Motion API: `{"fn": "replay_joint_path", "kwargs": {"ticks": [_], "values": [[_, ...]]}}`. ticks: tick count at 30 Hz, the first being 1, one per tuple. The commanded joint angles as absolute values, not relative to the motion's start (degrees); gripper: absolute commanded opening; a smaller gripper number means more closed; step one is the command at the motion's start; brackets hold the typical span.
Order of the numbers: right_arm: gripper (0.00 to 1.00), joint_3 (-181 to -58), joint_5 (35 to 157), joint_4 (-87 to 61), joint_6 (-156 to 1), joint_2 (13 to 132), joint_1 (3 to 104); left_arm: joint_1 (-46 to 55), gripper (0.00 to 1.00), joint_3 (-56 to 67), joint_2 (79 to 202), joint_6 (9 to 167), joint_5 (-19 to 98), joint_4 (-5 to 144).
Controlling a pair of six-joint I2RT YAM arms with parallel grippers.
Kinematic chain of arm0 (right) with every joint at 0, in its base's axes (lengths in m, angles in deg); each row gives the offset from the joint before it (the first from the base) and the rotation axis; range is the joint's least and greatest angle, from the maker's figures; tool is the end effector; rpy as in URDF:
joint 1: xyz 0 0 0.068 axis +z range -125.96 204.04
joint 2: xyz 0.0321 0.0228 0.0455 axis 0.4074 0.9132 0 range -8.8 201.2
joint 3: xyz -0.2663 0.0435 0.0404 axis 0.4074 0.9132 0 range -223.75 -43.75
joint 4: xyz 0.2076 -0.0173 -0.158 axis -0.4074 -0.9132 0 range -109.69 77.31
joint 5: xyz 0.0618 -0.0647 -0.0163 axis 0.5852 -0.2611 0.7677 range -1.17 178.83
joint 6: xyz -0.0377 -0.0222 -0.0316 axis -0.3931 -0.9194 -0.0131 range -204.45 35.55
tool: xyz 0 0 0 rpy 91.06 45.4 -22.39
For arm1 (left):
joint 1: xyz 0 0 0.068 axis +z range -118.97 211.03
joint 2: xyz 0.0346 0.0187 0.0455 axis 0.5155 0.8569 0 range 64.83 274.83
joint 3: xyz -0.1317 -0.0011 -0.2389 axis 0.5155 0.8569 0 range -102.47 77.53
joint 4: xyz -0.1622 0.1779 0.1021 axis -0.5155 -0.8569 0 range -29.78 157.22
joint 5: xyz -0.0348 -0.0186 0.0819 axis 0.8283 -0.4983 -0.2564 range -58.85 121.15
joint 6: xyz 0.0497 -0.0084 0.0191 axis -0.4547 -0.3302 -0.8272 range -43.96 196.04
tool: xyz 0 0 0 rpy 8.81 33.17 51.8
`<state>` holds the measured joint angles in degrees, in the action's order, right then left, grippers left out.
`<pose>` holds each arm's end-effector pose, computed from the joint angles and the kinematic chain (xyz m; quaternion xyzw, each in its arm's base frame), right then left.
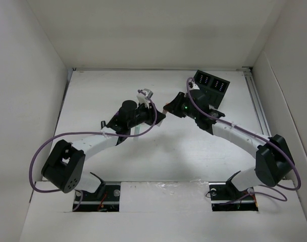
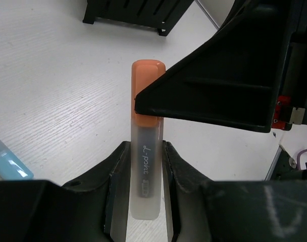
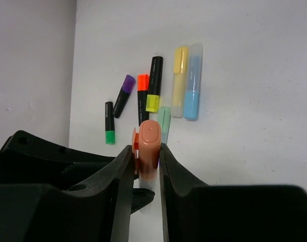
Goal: Sort the stationery into containers
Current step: Place the stationery in the storage box.
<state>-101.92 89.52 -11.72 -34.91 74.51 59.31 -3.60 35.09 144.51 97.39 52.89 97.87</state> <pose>0.2746 0.1947 0.2811 0.1010 0.8333 0.3702 0.3979 0.2480 -0.1873 0.2605 0.2094 0.7137 -0.4310 0.5109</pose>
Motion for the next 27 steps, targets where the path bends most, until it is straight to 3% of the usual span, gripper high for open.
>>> {"fn": "replay_joint_path", "kwargs": {"ticks": [1, 3, 4, 8, 18, 27], "values": [[0.10, -104.6, 89.5, -8.3, -35.8, 74.7, 58.7, -3.7, 0.13, 35.0, 142.8, 96.7, 55.6, 101.1], [0.02, -104.0, 87.6, -7.7, -35.2, 74.2, 58.7, -3.7, 0.27, 35.0, 142.3, 96.7, 55.6, 101.1], [0.02, -104.0, 86.6, -7.2, -35.2, 74.2, 58.7, -3.7, 0.39, 35.0, 142.3, 96.7, 55.6, 101.1], [0.01, -105.5, 84.2, -7.2, -36.0, 72.8, 56.0, -3.7, 0.52, 34.5, 140.8, 96.7, 54.4, 98.9], [0.00, -114.1, 72.6, -8.3, -37.7, 76.1, 40.9, -3.7, 0.55, 35.0, 136.0, 97.4, 43.0, 94.3], [0.00, -131.1, 56.7, -16.7, -40.3, 93.1, 36.8, -3.7, 0.54, 32.0, 137.2, 98.5, 34.1, 87.0]]}}
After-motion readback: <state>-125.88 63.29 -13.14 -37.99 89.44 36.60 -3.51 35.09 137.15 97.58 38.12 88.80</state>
